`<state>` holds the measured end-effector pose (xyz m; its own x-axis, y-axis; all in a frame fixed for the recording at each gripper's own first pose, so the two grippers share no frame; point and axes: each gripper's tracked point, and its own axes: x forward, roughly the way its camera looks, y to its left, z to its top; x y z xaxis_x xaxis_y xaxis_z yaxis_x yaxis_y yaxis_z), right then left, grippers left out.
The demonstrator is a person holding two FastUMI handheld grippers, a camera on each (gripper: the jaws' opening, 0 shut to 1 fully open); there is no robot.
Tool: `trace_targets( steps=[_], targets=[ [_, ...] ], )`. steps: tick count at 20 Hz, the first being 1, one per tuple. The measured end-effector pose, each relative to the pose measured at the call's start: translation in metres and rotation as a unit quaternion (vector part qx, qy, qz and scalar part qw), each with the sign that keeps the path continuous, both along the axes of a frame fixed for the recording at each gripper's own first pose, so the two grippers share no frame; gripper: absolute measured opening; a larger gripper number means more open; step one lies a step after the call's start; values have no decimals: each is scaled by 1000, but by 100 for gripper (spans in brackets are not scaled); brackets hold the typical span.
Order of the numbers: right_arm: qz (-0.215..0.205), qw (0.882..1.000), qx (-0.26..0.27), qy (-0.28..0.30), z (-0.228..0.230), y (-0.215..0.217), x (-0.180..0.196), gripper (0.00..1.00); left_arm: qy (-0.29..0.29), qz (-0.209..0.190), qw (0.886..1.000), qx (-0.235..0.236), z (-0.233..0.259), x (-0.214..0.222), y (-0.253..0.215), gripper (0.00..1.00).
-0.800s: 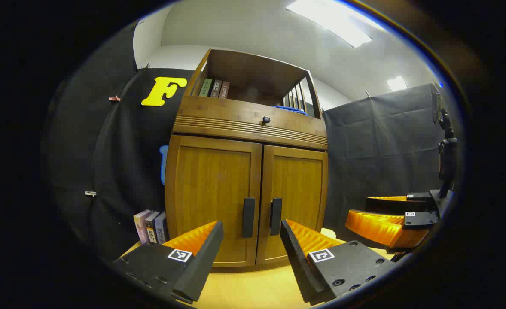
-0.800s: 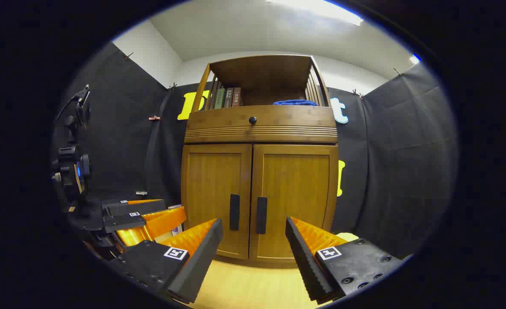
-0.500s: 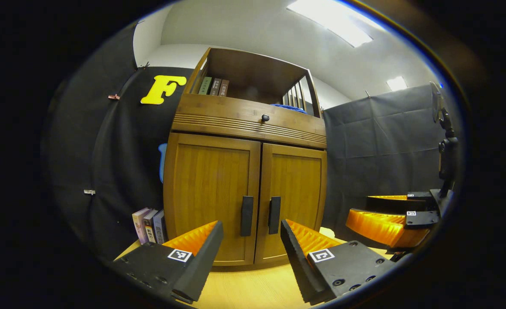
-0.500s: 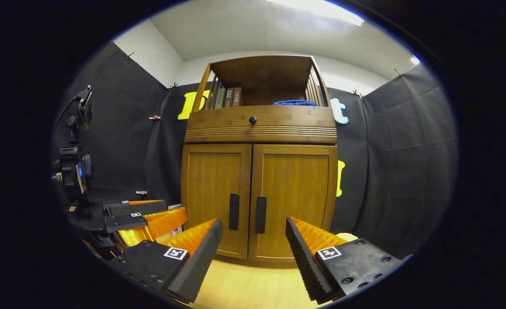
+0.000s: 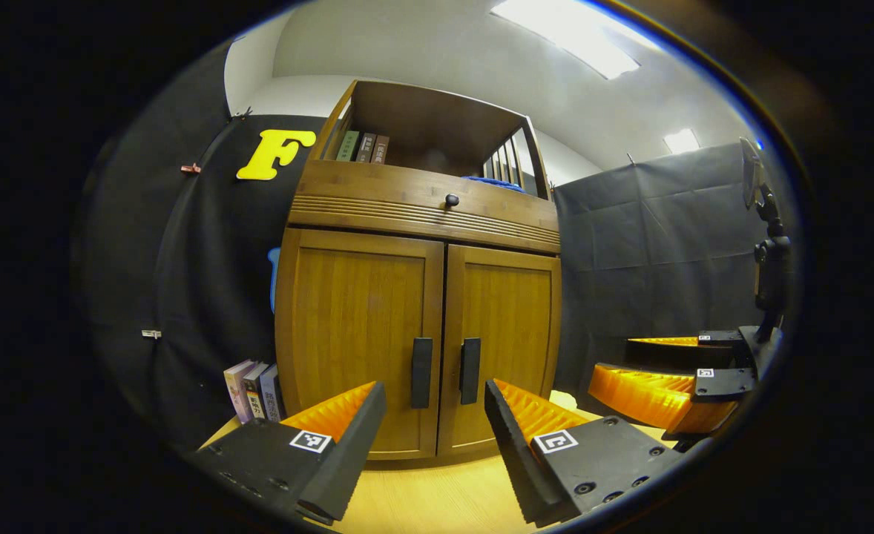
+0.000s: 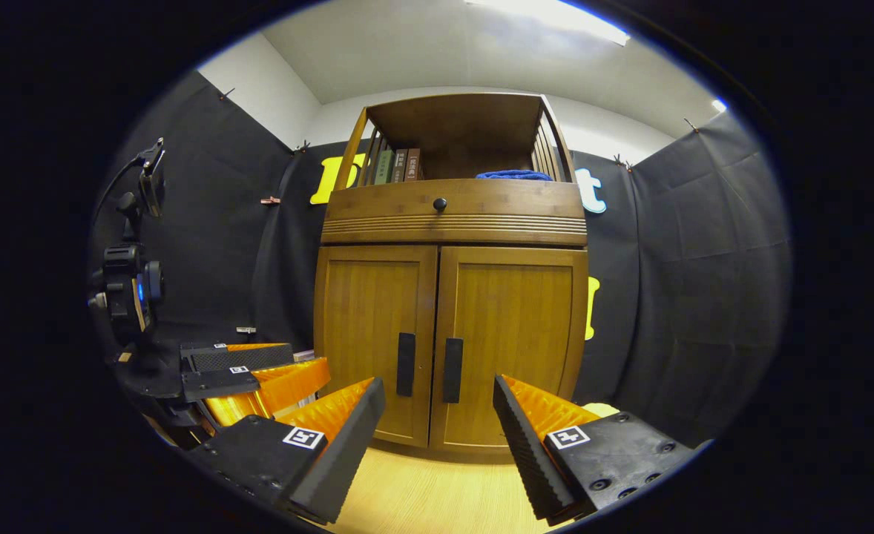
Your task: Open the right door of the double-door shoe cabinet with the right hand, and open the left door with the left hand.
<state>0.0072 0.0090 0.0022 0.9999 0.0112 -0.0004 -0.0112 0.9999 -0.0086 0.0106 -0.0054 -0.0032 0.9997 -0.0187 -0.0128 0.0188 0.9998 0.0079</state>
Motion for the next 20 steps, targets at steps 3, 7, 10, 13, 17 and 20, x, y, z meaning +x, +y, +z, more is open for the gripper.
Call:
trace_targets(
  steps=[3, 7, 10, 13, 17, 20],
  targets=[
    [4, 1000, 1, -12, 3, 1, 3, 93, 0, 1, 1000, -3, -2, 0, 1, 84],
    [2, 1000, -5, -20, -2, 1, 5, 93, 2, 3, 1000, -5, -4, 3, 5, 84],
    [-7, 1000, -5, -12, -9, -3, 16, 92, -3, 4, 1000, -4, -2, 0, 7, 84],
    [-2, 1000, -4, 2, -16, 1, 35, 93, -10, 8, 1000, -3, 1, -1, 12, 84],
    [10, 1000, -5, 11, -26, 9, 64, 93, -11, 16, 1000, -3, 3, 1, 21, 84],
    [14, 1000, 4, 17, -36, 13, 90, 93, -14, 25, 1000, 3, 4, -2, 29, 84]
  ],
)
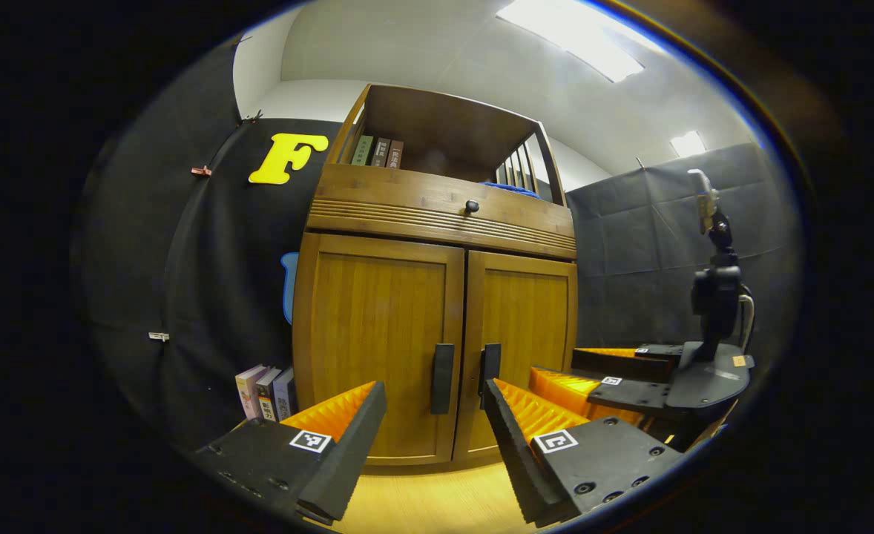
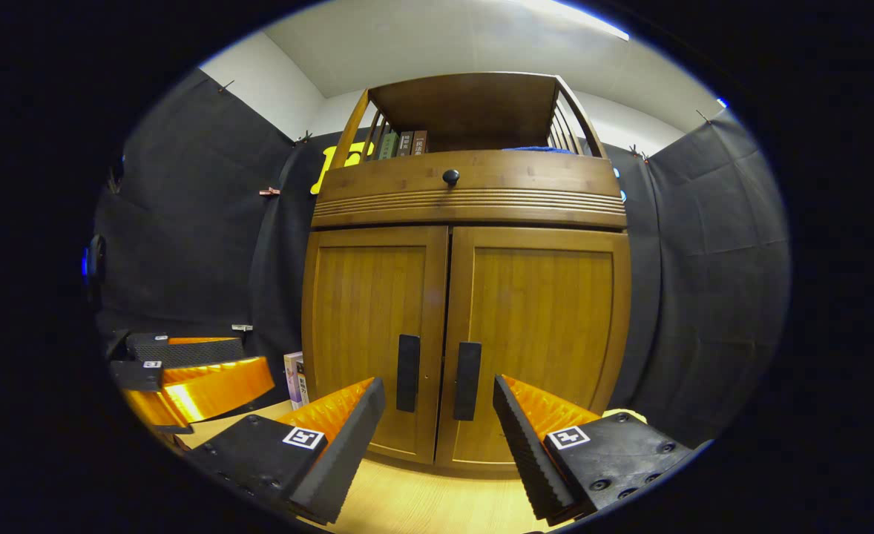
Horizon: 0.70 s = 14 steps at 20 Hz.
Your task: Open the right door of the double-door shoe cabinet with the right hand, and open the left door with the left hand.
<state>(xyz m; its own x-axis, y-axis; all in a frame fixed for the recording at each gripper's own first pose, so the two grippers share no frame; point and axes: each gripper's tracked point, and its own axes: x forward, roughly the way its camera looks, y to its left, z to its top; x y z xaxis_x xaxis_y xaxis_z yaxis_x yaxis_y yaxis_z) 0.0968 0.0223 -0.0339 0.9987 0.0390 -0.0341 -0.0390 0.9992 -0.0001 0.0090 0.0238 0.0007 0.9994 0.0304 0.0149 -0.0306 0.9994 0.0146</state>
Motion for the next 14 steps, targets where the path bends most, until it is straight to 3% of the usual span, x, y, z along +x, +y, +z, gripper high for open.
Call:
trace_targets(
  steps=[14],
  targets=[
    [-49, 998, -13, 38, -53, -14, 107, 92, -9, 43, 999, 5, -4, -10, 32, 84]
  ],
)
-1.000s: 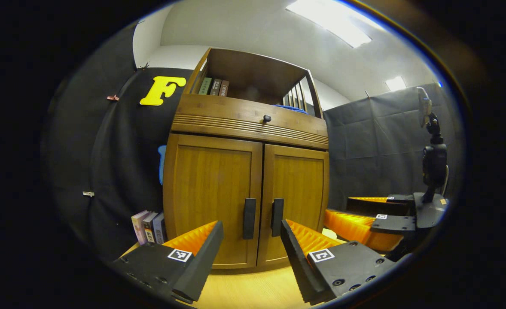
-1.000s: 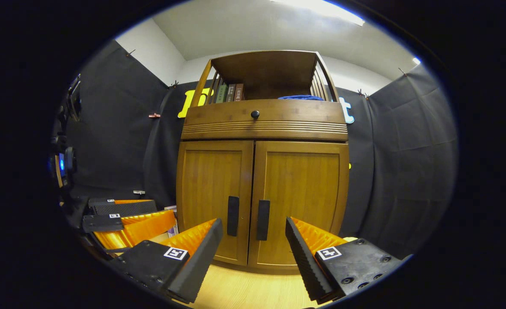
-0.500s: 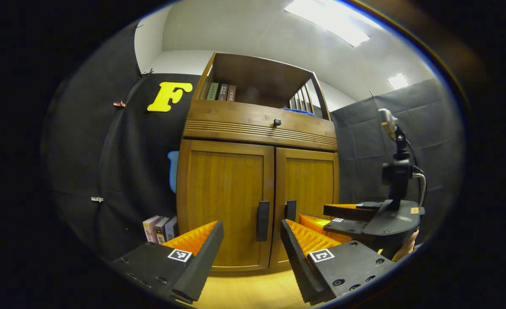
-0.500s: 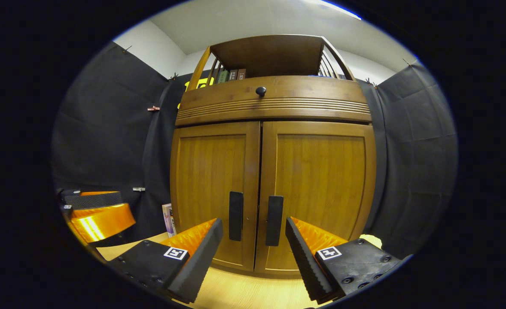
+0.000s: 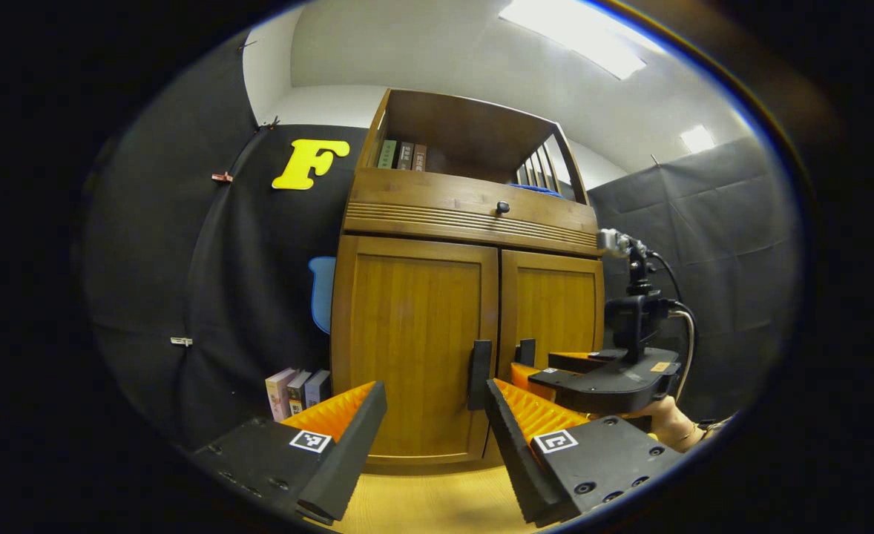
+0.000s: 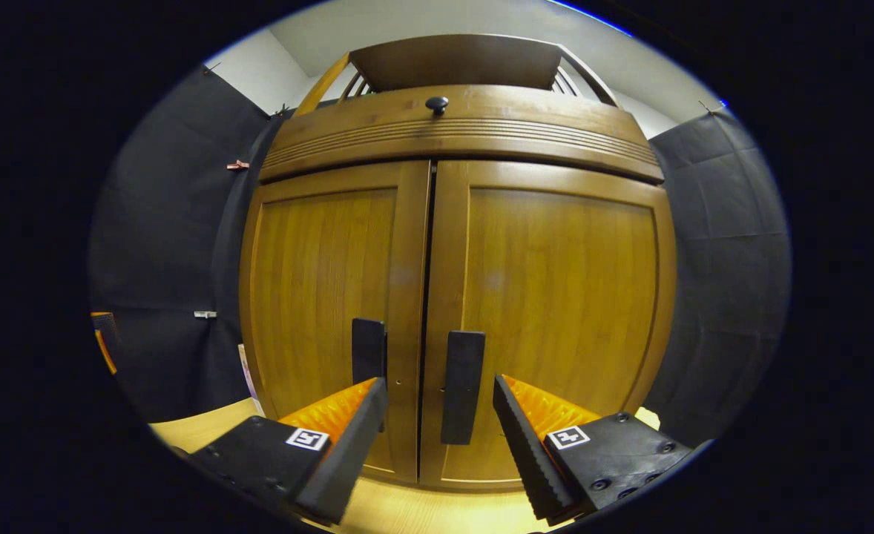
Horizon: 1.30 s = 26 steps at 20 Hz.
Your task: Open the right door of the double-door shoe cabinet with the right hand, and open the left door with the left hand.
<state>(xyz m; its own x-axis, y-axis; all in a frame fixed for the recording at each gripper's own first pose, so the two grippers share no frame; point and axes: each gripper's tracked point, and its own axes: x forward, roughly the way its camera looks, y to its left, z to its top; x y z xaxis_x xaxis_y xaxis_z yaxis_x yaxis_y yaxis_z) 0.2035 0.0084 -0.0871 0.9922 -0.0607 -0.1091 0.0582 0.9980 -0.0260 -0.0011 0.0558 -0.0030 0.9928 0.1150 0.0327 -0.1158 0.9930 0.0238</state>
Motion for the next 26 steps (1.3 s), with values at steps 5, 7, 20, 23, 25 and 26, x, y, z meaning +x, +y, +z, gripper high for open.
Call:
trace_targets(
  steps=[5, 7, 20, 23, 25, 26],
  targets=[
    [-23, 1000, 4, 9, -17, -13, 25, 84, -4, 20, 1000, 2, 0, 3, 3, 84],
    [-36, 999, 4, 17, -25, -20, 36, 82, -6, 26, 1000, -2, 1, 4, 4, 84],
    [-9, 1000, 13, 18, -30, -23, 36, 29, 20, 52, 998, -29, -14, 15, 12, 84],
    [3, 1000, 10, 20, -25, -23, 13, 29, 29, 47, 998, -33, -16, 20, 2, 84],
    [11, 1000, 8, 22, -22, -24, -3, 29, 30, 46, 998, -30, -14, 20, -5, 84],
    [15, 1000, 7, 24, -21, -24, -12, 29, 30, 44, 998, -29, -12, 21, -10, 84]
  ],
)
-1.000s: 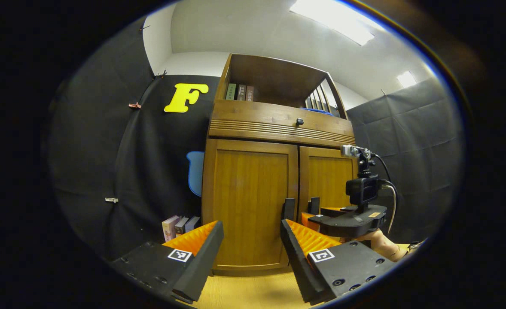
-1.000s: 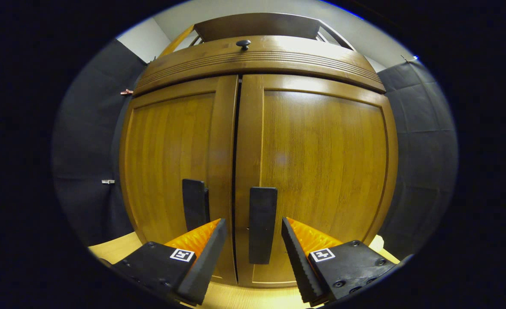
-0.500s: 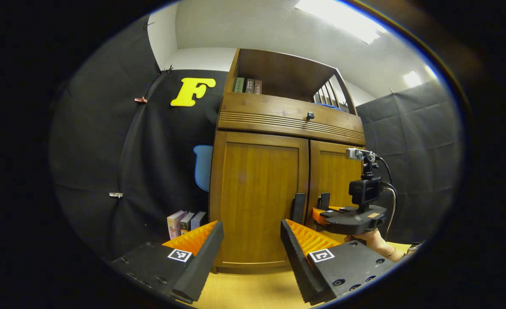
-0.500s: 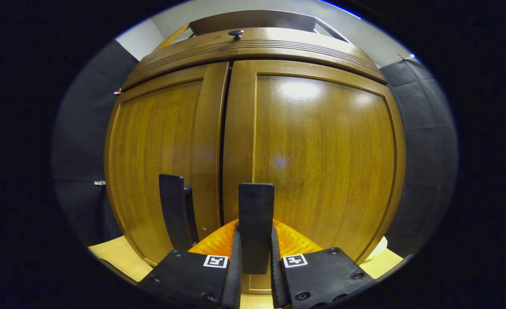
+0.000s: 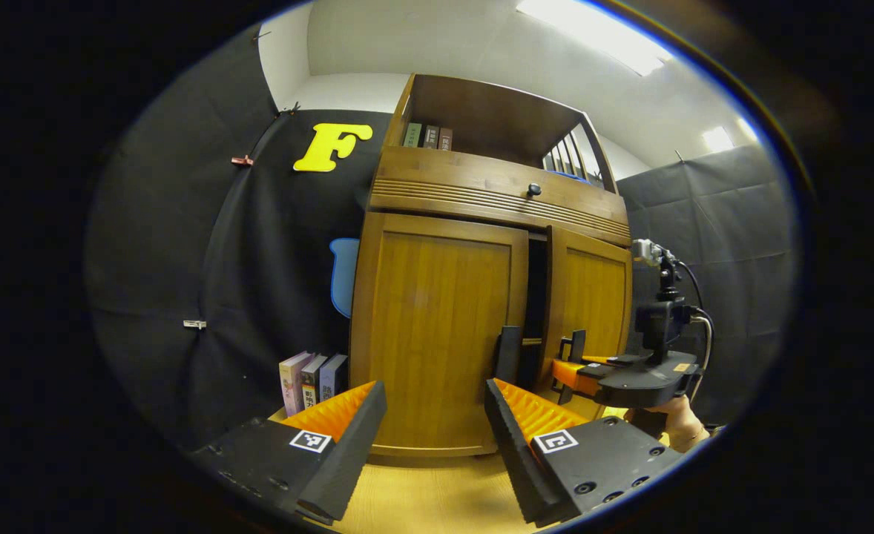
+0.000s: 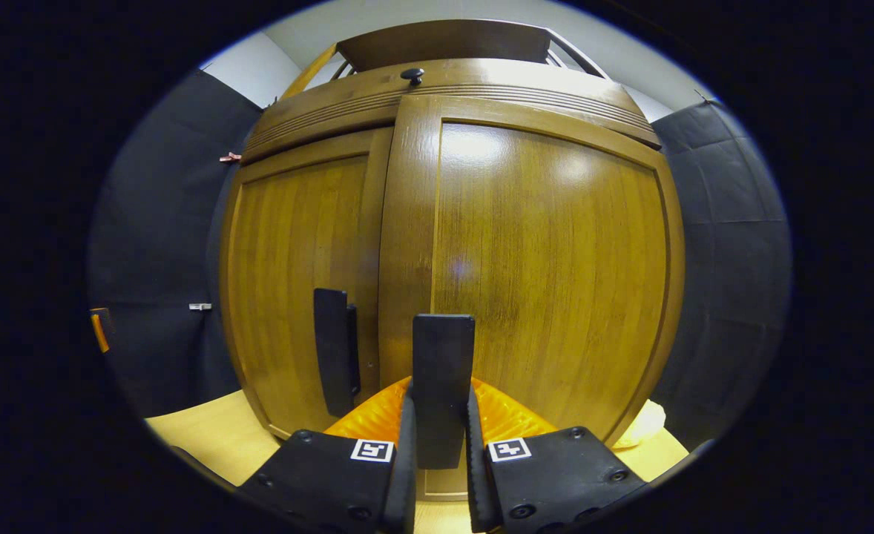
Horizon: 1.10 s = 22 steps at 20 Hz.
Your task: Open the right door of the double-door shoe cabinet with the right hand, and open the left door with the left hand.
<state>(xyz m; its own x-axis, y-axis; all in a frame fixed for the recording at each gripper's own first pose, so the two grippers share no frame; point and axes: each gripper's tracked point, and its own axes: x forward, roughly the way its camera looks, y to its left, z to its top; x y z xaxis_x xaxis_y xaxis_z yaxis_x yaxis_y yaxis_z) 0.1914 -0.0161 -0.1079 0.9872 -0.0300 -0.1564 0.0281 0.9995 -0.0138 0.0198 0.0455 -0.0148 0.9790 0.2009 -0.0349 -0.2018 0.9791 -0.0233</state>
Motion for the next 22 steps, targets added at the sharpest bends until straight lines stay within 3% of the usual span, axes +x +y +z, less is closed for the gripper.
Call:
trace_targets(
  steps=[4, 6, 7, 9, 13, 14, 15, 16, 19, 22],
  targets=[
    [11, 1000, 1, 3, 7, -7, -31, 32, -6, -13, 1000, 1, 8, -3, -25, 84],
    [15, 1000, 1, 2, 11, -12, -44, 29, -10, -24, 1000, -3, 10, -5, -38, 84],
    [16, 1000, 2, 3, 12, -15, -50, 29, -12, -29, 1000, -4, 12, -7, -45, 80],
    [16, 1000, 4, 4, 14, -20, -61, 32, -14, -35, 999, -2, 15, -10, -54, 83],
    [7, 1000, 0, 2, 20, -31, -82, 28, -10, -46, 999, -6, 14, -13, -68, 83],
    [5, 1000, 0, 3, 21, -34, -85, 31, -8, -50, 999, -10, 12, -14, -71, 84],
    [3, 1000, 0, 4, 22, -37, -89, 28, -6, -54, 998, -14, 11, -15, -73, 83],
    [0, 1000, 0, 5, 23, -41, -93, 31, -4, -57, 998, -18, 10, -14, -75, 83],
    [-10, 1000, -3, 4, 27, -50, -107, 28, 2, -60, 998, -22, 6, -14, -75, 83],
    [-23, 1000, -6, 7, 28, -61, -120, 31, 8, -70, 997, -27, 2, -10, -78, 80]
  ],
)
